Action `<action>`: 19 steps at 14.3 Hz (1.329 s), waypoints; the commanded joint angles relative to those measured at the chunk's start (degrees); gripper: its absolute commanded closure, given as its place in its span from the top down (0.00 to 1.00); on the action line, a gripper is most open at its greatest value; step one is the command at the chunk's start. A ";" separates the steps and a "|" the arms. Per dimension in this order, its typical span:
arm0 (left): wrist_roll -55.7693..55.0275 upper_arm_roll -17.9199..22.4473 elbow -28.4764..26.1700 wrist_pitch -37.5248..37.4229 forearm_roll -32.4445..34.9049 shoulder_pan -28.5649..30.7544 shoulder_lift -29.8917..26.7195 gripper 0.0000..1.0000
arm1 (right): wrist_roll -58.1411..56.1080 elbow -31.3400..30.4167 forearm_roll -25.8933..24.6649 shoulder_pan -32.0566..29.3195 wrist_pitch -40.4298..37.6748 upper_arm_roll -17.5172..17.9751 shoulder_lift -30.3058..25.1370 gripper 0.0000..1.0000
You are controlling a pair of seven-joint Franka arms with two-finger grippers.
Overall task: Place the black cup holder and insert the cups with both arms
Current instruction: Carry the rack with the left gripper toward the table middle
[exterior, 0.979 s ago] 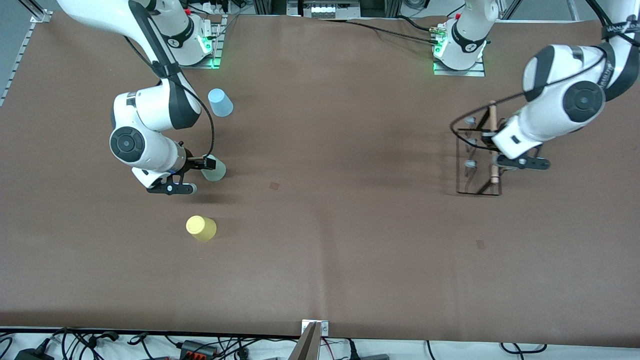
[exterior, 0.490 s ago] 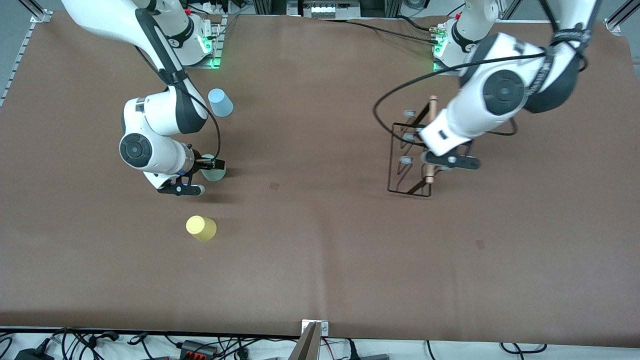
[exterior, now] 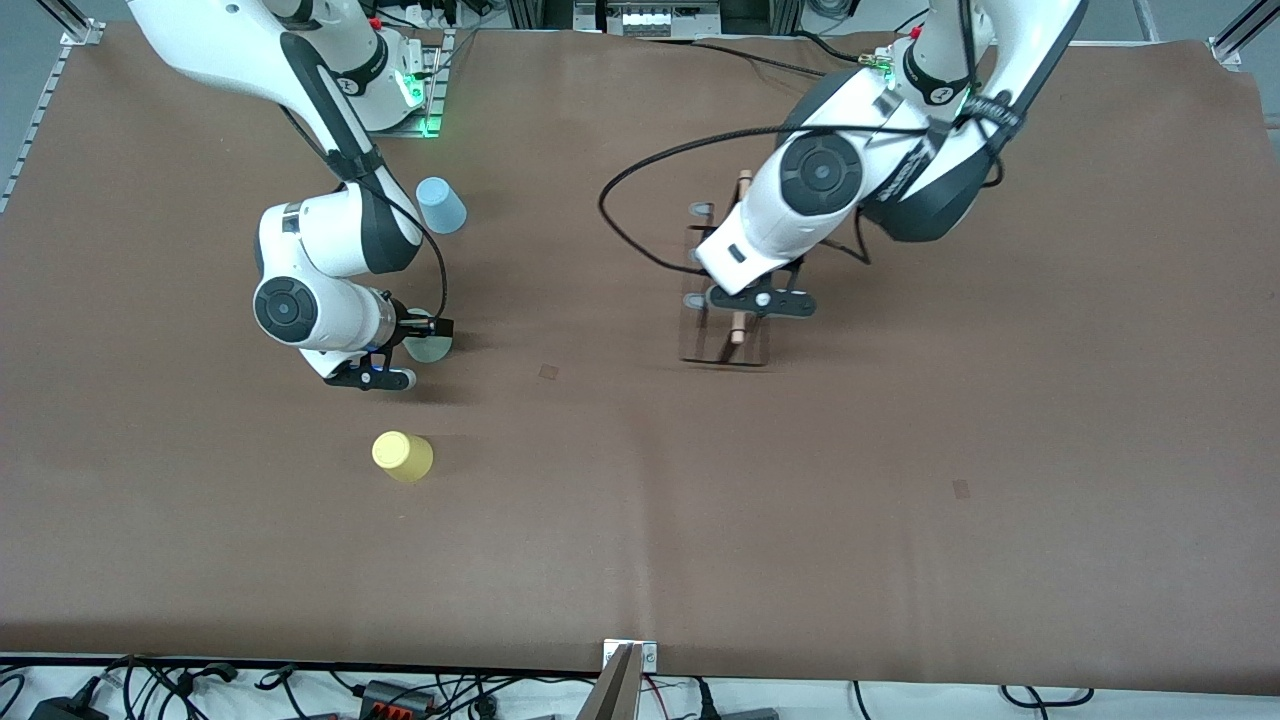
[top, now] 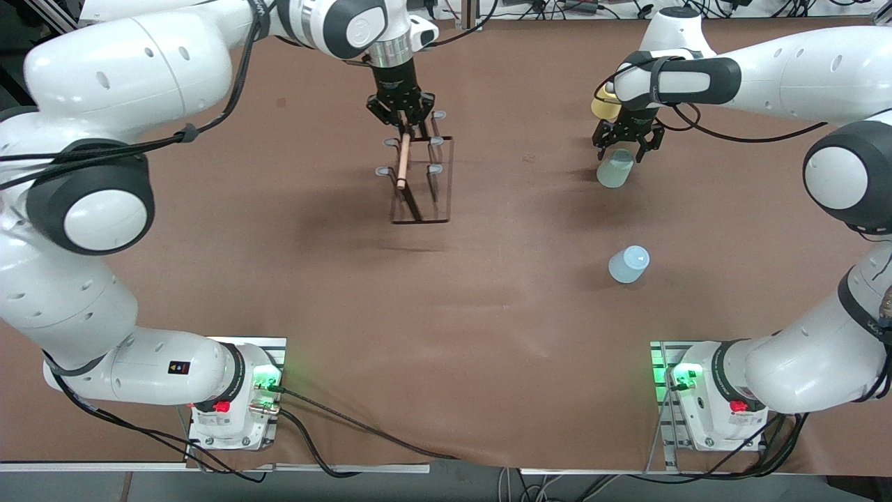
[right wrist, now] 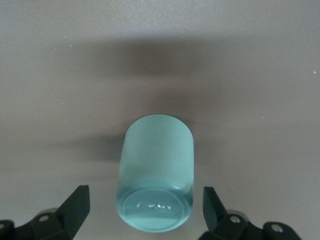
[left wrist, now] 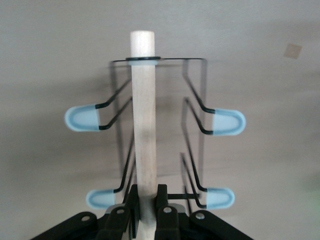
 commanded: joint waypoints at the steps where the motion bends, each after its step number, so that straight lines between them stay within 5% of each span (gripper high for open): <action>1: -0.84 0.30 4.33 0.48 0.63 -1.87 3.57 0.01 | 0.37 -0.73 0.63 0.12 0.03 -0.25 -0.07 1.00; 4: -1.01 0.21 4.41 1.28 0.64 -2.22 4.80 0.01 | 0.28 -0.73 0.63 -0.14 -0.05 -0.26 0.28 1.00; 7: -1.89 0.38 8.01 1.28 0.90 -4.50 7.70 0.01 | 0.28 -0.73 0.63 -0.32 -0.05 -0.34 0.37 0.60; 10: -2.68 0.38 8.10 3.46 1.69 -5.30 9.19 0.01 | 0.11 0.15 0.63 -0.23 -0.05 -0.34 0.19 0.34; 16: -11.19 0.39 8.28 9.18 2.92 -7.94 12.45 0.01 | -0.07 14.88 0.54 -0.23 -16.81 -0.61 -1.04 0.32; 19: -11.38 0.38 8.28 9.72 2.92 -8.46 12.71 0.01 | 0.37 18.69 0.72 0.21 -19.04 -0.34 -1.21 0.32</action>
